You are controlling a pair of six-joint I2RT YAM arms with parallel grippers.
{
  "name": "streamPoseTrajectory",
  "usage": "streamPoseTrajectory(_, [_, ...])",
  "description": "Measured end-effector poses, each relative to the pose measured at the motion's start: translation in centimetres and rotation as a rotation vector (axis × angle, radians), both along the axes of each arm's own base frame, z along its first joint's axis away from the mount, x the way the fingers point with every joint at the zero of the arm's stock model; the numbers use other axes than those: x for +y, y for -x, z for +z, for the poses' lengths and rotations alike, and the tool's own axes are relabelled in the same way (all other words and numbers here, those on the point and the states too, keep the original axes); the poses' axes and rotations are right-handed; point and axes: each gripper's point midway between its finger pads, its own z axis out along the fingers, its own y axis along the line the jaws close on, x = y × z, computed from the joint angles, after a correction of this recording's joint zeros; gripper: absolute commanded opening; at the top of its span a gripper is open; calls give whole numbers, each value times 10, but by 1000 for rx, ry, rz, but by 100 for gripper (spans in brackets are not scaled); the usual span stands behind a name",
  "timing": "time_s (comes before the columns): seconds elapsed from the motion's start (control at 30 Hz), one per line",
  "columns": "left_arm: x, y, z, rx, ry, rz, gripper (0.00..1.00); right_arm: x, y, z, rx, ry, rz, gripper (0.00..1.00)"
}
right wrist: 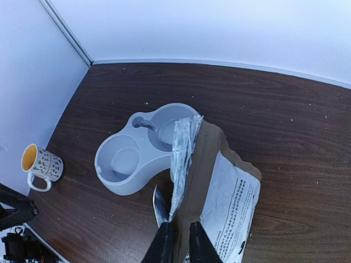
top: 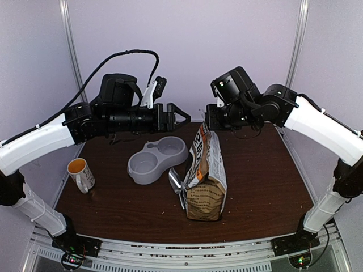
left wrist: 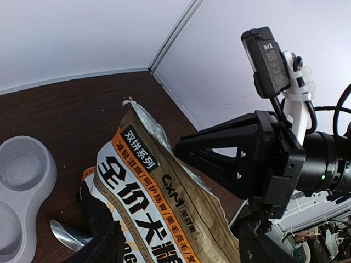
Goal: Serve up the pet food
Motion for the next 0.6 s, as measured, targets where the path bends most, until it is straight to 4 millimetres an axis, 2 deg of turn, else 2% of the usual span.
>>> streamPoseTrajectory(0.43, [0,0,-4,4,-6,0,75,0,2,-1,0,14,-1,25])
streamPoseTrajectory(0.6, [0,0,-6,6,-9,0,75,1,3,1,-5,21,1,27])
